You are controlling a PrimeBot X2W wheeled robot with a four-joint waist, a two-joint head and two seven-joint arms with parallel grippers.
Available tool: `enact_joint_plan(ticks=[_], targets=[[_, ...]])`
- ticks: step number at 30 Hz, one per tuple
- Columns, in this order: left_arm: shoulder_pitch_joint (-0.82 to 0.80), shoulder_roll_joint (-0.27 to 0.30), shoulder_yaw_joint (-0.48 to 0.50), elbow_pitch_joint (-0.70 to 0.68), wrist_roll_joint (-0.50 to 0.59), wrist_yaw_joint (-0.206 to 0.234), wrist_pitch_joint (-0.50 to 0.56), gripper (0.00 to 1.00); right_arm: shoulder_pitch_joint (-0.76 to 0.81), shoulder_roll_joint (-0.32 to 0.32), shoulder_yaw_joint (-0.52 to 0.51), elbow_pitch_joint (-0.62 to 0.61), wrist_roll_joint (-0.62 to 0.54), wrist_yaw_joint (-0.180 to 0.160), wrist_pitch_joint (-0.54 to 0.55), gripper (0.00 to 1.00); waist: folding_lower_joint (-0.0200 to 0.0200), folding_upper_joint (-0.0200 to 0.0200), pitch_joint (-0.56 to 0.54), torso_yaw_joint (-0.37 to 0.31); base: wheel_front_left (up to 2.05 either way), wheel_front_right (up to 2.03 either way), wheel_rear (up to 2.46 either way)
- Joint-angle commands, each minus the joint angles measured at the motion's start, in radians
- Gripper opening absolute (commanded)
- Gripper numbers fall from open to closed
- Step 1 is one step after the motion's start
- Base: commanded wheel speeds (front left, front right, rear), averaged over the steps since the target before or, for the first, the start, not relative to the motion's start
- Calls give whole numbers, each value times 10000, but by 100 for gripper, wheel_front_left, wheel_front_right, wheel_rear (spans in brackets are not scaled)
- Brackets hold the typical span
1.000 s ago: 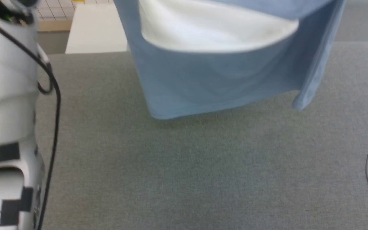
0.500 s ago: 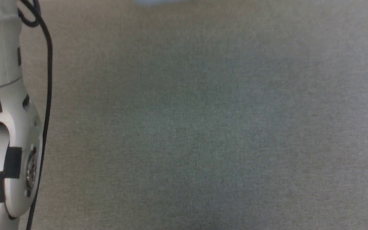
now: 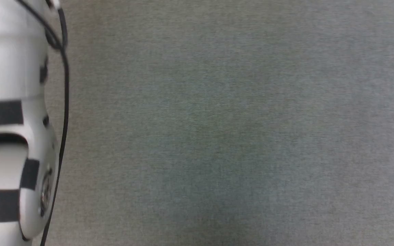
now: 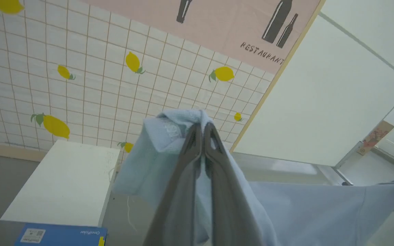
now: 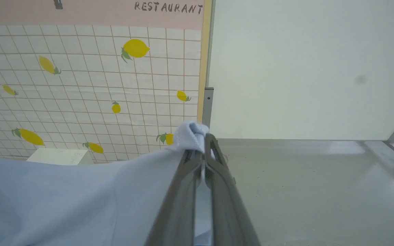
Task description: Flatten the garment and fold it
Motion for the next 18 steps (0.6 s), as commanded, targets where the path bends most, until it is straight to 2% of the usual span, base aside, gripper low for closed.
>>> enact_joint_plan(ticks=[1, 5, 6, 10, 14, 18], targets=[[350, 186, 37, -60, -195, -205, 300, 0, 268, -148, 257, 37, 363, -15, 98, 0, -4, -1, -135, 245, 0, 0, 0], [1283, 523, 363, -599, -702, -300, 843, 0, 1209, -768, 1061, -250, 1769, -15, 811, 0, -4, -1, -566, 415, 0, 0, 0], [2086, 621, 767, -1333, -1201, -19, 1338, 0, 2119, -1320, 1368, -1073, 2911, -15, 1482, 0, -4, -1, -843, 494, 0, 0, 0], [3484, 742, 1024, -2629, -1803, 357, 2444, 0, 3636, -1930, 1388, -2669, 4167, -15, 2435, 0, -4, -1, -1243, 570, 0, 0, 0], [5372, 900, 1278, -4413, -2401, 647, 3404, 0, 5454, -2103, 912, -4438, 5055, -15, 3405, 0, -4, -1, -1736, 524, 0, 0, 0], [7595, 911, 1676, -6357, -2837, 1086, 3860, 0, 7367, -1818, 82, -6196, 5546, -15, 4280, 0, -4, -1, -2178, 495, 0, 0, 0]])
